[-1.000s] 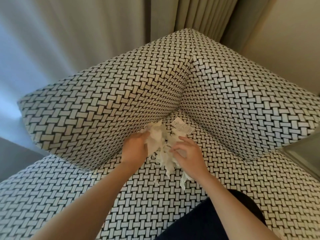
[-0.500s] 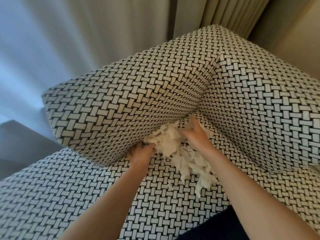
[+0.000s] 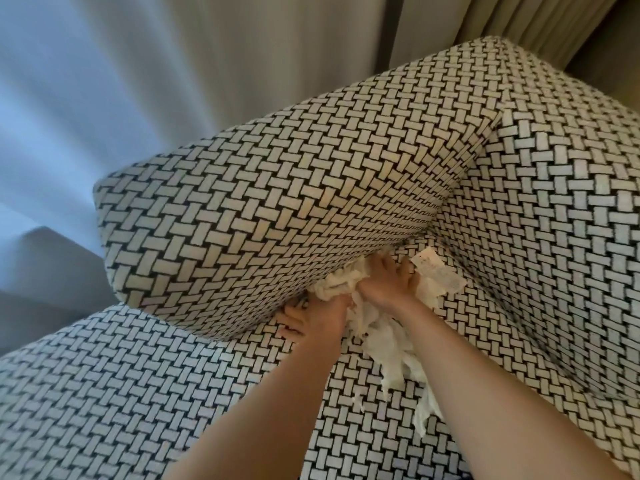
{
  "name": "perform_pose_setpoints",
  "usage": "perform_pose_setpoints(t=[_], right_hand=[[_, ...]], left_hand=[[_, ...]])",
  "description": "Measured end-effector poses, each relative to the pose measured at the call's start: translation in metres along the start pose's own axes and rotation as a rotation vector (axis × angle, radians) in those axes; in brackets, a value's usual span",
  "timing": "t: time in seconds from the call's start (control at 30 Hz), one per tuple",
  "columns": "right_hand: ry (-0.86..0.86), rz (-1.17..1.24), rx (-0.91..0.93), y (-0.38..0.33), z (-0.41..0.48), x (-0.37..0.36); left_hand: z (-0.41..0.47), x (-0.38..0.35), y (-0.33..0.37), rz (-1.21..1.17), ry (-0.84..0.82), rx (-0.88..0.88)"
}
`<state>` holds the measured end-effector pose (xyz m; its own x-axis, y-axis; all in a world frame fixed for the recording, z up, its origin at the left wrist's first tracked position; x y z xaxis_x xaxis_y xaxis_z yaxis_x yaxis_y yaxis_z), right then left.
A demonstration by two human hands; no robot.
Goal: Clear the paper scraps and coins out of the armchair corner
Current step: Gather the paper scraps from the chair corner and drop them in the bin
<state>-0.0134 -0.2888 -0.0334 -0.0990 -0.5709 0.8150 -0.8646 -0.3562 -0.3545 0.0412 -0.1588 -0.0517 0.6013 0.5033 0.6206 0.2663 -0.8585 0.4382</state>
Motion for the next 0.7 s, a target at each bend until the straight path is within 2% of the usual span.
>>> perform_pose_setpoints(t=[0.2,0.4,0.53,0.7], right_hand=[[0.068,-0.117,0.133,-0.008,0.007,-0.002],[0.066,-0.059,0.239,-0.01,0.003,-0.005],[0.005,-0.046,0.333,-0.013,-0.013,-0.007],[-0.002,0.077,0.323,-0.014,-0.029,-0.004]], left_hand=[[0.006,-0.008,-0.004,-0.059,0.158,-0.037],[0.003,-0.009,-0.004,0.02,0.113,-0.078],[-0.001,-0.009,-0.004,0.05,0.089,-0.109],[-0.009,-0.006,-0.004,0.04,0.085,-0.217]])
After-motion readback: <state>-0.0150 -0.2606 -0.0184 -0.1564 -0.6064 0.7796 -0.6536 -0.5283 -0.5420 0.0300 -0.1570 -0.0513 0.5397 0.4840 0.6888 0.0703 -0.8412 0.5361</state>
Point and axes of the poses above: each hand's wrist, its own z-axis towards the middle knuckle, its own x-axis out of the back of the hand, y = z × x, the point moved 6 cm from there along z, towards the middle knuckle, and after that the axes turned 8 degrees about y, right-handed, at the moved point
